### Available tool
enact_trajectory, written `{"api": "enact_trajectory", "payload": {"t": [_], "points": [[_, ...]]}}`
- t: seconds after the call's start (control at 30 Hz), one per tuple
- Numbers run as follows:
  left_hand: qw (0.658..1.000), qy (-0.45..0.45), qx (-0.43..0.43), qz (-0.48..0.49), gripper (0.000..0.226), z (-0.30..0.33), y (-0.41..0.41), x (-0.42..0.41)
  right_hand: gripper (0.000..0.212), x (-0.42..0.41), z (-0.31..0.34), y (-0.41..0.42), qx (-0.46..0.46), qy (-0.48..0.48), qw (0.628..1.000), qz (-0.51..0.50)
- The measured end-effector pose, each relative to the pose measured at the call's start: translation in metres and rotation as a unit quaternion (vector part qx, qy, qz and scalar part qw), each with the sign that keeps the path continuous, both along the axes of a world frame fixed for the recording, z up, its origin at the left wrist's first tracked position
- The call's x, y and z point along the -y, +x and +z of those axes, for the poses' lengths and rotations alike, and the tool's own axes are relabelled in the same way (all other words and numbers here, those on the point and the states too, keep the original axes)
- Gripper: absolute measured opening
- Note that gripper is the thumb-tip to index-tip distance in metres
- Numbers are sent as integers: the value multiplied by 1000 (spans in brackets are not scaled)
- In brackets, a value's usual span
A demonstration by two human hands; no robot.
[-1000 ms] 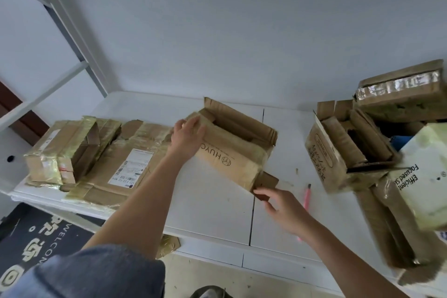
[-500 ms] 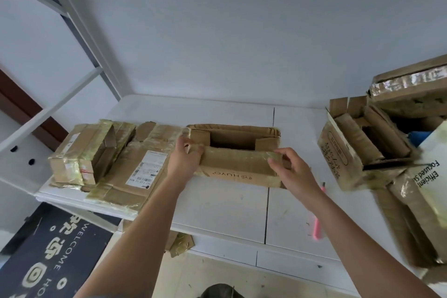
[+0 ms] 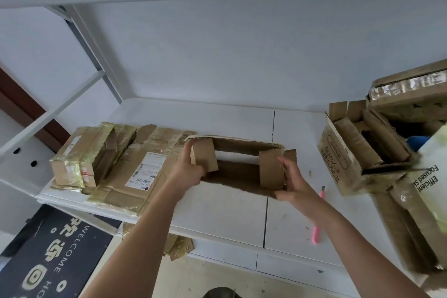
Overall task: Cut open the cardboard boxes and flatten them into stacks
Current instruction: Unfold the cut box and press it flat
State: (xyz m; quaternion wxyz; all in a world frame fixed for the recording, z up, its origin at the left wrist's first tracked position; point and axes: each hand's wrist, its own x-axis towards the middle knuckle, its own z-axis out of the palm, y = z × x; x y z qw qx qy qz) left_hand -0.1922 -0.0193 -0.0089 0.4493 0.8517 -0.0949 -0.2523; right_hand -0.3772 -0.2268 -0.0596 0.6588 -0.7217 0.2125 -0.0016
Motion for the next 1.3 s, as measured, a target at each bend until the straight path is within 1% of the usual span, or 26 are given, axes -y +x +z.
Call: {"api": "enact_trajectory", "payload": {"t": [0.03, 0.1, 0.2, 0.27, 0.33, 0.43, 0.53, 0.63, 0.7, 0.77, 0.83, 0.87, 0.93, 1.03, 1.1, 1.13, 1.17, 1.2, 1.23, 1.3], "points": [[1000, -2, 6, -7, 87, -2, 1, -1, 94, 0, -2, -2, -7, -2, 1000, 27], [1000, -3, 10, -21, 93, -5, 2, -1, 104, -3, 0, -4, -32, -21, 997, 66], [999, -28, 1, -23, 99, -9, 5, 0, 111, -2, 2, -6, -45, -62, 994, 76], [999, -30, 19, -20, 101, -12, 4, 0, 114, -3, 3, -7, -33, -63, 995, 67], [998, -3, 67, -8, 99, -13, 1, 3, 113, -4, 1, -9, 2, -43, 998, 47], [985, 74, 150, 37, 96, -13, -8, 12, 105, -8, 2, -8, 37, 2, 999, -15], [972, 131, 173, 89, 91, -13, -15, 21, 102, -10, 3, -4, 27, 17, 998, -49], [967, 154, 171, 112, 86, -10, -20, 25, 99, -8, 3, -2, 23, 11, 998, -58], [975, 123, 155, 104, 84, -8, -24, 27, 95, -7, 3, -1, 17, 0, 997, -80], [989, 44, 116, 83, 78, -7, -26, 26, 87, -4, 4, 2, 20, -24, 991, -128], [996, -27, 59, 61, 83, -9, -22, 19, 80, 0, 6, 9, 26, -63, 980, -189], [997, -51, 34, 52, 84, -10, -20, 16, 79, 2, 7, 13, 20, -90, 973, -211], [995, -93, -6, 40, 83, -9, -14, 11, 85, 3, 8, 22, -8, -152, 957, -246], [990, -128, -53, 7, 83, -7, -12, 5, 94, -1, 11, 30, -91, -257, 925, -266], [989, -125, -75, -9, 82, -6, -12, 1, 91, -4, 12, 32, -126, -317, 900, -271], [989, -121, -88, -10, 80, -4, -13, -1, 89, -5, 12, 32, -125, -340, 893, -267], [989, -114, -98, -7, 77, -3, -12, -2, 84, -5, 11, 33, -114, -356, 891, -259], [988, -116, -106, 7, 70, -2, -10, -5, 77, -3, 11, 32, -95, -354, 898, -243], [983, -132, -122, 32, 59, 0, -6, -8, 68, 1, 11, 31, -69, -336, 913, -220], [961, -197, -178, 80, 37, 4, 2, -14, 54, 12, 13, 23, -31, -287, 947, -144]]}}
